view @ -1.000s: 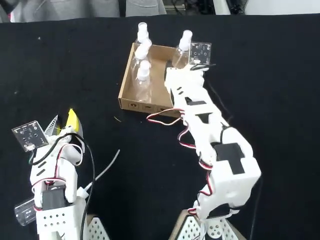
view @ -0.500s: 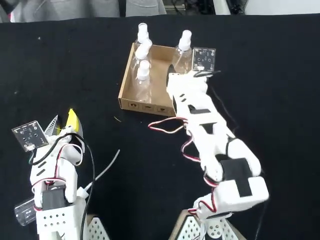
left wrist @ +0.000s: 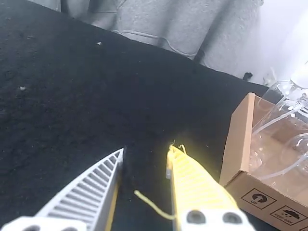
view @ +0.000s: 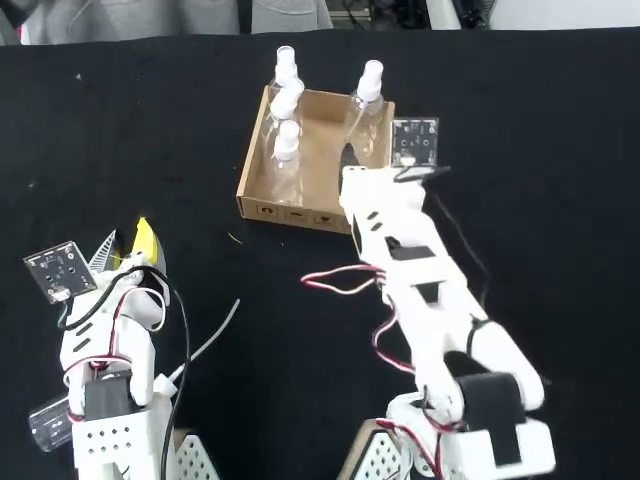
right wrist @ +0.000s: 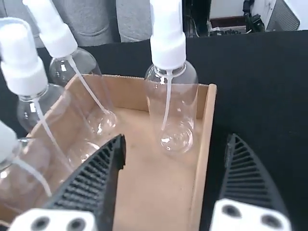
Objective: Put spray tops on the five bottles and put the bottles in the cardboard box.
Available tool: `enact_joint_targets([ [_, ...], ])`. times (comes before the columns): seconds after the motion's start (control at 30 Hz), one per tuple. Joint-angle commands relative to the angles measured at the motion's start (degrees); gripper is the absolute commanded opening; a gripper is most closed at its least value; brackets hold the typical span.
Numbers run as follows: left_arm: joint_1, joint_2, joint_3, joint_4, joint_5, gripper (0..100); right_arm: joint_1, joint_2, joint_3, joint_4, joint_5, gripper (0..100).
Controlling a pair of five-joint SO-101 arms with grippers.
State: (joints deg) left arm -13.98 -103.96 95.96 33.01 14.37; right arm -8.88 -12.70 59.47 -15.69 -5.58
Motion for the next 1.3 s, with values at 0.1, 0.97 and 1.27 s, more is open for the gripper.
enact_joint_targets([
  [0.1, -0.66, -0.44, 1.45, 0.18, -0.62, 14, 1.93, -8.66, 2.68, -0.35, 0.62, 28.3],
  [0.97, -0.84, -0.44, 1.45, 0.26, -0.62, 14, 1.05, -42.33, 5.41, 33.41, 0.53, 28.6],
  [1.27, -0.92, -0.44, 1.45, 0.26, -0.62, 14, -10.02, -42.42, 3.03, 41.14, 1.05, 28.6],
])
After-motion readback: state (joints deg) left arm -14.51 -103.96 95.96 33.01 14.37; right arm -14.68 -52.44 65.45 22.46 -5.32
